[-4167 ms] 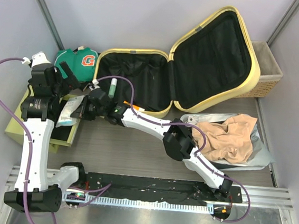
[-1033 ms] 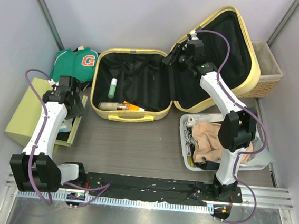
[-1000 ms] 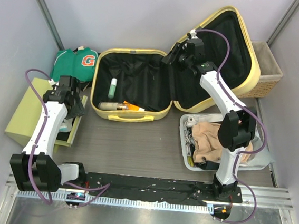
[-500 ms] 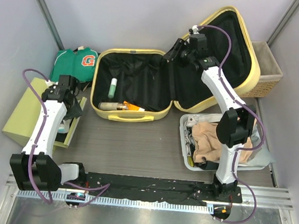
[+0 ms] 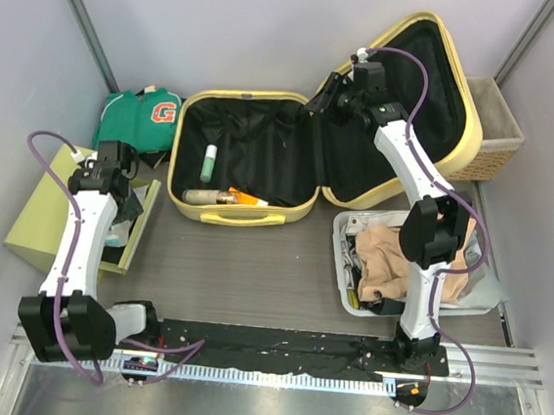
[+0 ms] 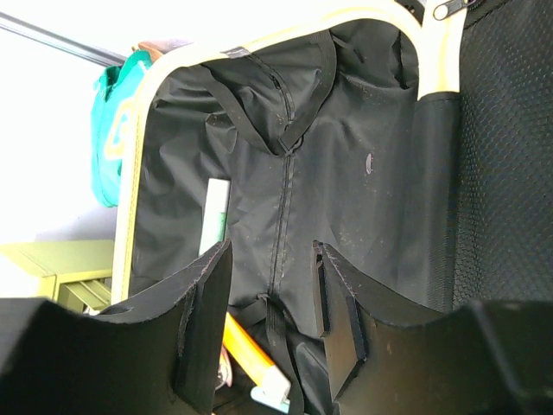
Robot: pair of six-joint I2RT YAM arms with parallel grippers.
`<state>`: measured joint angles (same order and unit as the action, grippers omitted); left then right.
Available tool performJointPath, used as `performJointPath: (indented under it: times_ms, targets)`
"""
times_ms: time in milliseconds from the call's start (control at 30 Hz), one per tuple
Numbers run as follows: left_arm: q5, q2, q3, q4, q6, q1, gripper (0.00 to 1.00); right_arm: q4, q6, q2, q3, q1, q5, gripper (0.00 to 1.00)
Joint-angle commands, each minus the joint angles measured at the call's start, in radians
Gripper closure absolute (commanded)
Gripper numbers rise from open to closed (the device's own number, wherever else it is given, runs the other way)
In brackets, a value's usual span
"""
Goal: Open, take out, and arrange the luggage
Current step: Adjust the personal item in the drawer.
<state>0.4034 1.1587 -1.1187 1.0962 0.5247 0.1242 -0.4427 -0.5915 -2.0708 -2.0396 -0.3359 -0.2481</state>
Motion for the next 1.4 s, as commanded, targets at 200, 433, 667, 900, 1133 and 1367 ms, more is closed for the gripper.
performJointPath:
  times_ms: [200, 433, 667, 900, 1133, 1367]
  targets:
    - [0.026, 0.116, -0.001, -0.079, 0.009, 0.014, 0.55, 0.018, 0.035, 0.018, -0.051, 0.015, -0.022, 0.51]
    - [0.110, 0.170, -0.032, -0.036, -0.018, 0.014, 1.00, 0.021, 0.032, 0.017, -0.054, 0.024, -0.023, 0.51]
    - [0.176, 0.121, -0.026, -0.047, -0.052, 0.009, 1.00, 0.033, 0.009, 0.003, -0.054, 0.037, -0.052, 0.50]
    - [0.170, 0.139, 0.011, -0.078, -0.058, -0.001, 1.00, 0.042, -0.004, -0.012, -0.067, 0.043, -0.071, 0.50]
    - [0.034, 0.165, -0.059, -0.045, -0.012, -0.005, 0.77, 0.050, -0.004, -0.017, -0.073, 0.044, -0.077, 0.47]
    - [-0.063, 0.098, -0.116, -0.030, 0.057, -0.008, 0.32, 0.070, -0.011, 0.000, -0.030, 0.044, -0.095, 0.46]
